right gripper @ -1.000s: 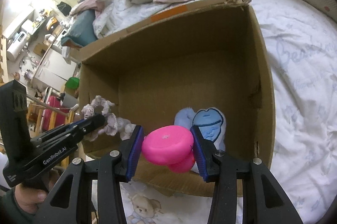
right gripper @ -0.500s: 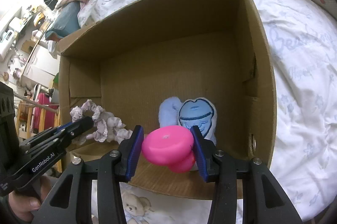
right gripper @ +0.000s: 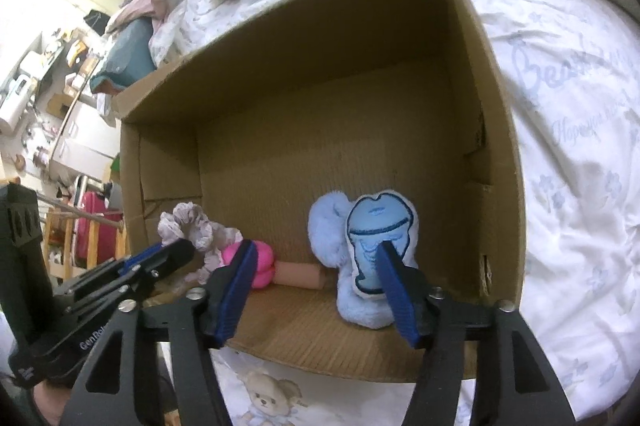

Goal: Organize soft objects
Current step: 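Lower both tools into the box and open them to drop the items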

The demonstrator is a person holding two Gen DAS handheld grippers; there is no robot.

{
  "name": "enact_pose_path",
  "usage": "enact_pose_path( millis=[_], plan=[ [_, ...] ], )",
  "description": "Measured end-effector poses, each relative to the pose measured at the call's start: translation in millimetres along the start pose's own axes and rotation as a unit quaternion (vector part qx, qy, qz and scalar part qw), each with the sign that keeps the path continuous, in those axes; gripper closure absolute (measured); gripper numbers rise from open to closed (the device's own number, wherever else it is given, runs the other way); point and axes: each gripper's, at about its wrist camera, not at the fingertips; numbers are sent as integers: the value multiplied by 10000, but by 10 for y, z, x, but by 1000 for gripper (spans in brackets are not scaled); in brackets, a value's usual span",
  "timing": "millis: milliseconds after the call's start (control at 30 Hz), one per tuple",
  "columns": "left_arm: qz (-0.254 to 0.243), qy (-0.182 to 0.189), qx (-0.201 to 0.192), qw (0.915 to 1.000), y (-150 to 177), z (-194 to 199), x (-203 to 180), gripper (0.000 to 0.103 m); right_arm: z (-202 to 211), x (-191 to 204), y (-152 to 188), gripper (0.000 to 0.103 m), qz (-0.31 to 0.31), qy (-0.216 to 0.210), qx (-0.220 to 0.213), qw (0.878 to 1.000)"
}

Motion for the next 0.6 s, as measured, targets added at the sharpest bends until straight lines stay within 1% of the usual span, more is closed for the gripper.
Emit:
enact_pose_path(
  millis=[33,67,133,200,233,267,367,433,533,567,600],
  plan=[
    [0,-1,-26,10000,-3,11,-4,73,21,0,-9,35,-16,-33,-43,10000],
    [1,1,-58,10000,-6,26,-6,56,43,2,-19,34,-31,-81,-75,9999],
    [104,92,-198,9997,-13,93,15,37,104,34,-28,34,5,-163,-204,9997],
    [156,188,-416,9988,-41,195,18,35,191,53,-41,34,73,-184,-419,9989],
    [118,155,-545,9983,-61,259,7,29,234,57,-56,34,57,-238,-509,9984],
    [121,117,-643,9978,-68,304,4,20,293,56,-76,34,22,-326,-627,9975],
    [140,-1,-863,9962,-63,418,0,11,398,67,-105,34,27,-471,-810,9956],
    [134,-110,-928,9955,-40,467,0,5,427,105,-99,34,152,-430,-846,9954],
    [153,-220,-1078,9938,-10,569,28,3,470,129,-80,34,244,-450,-905,9946],
    [158,-292,-1113,9932,-2,600,40,2,476,139,-80,32,251,-445,-912,9945],
    [167,-351,-1145,9927,10,625,54,2,485,145,-80,28,245,-452,-922,9944]
  ],
)
Point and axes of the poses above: each gripper's, at about its wrist camera, not at the fingertips, and z roughly against the way its jaws point, x to its left, y to its underside, and after that the axes turned 12 degrees about -z, right-handed
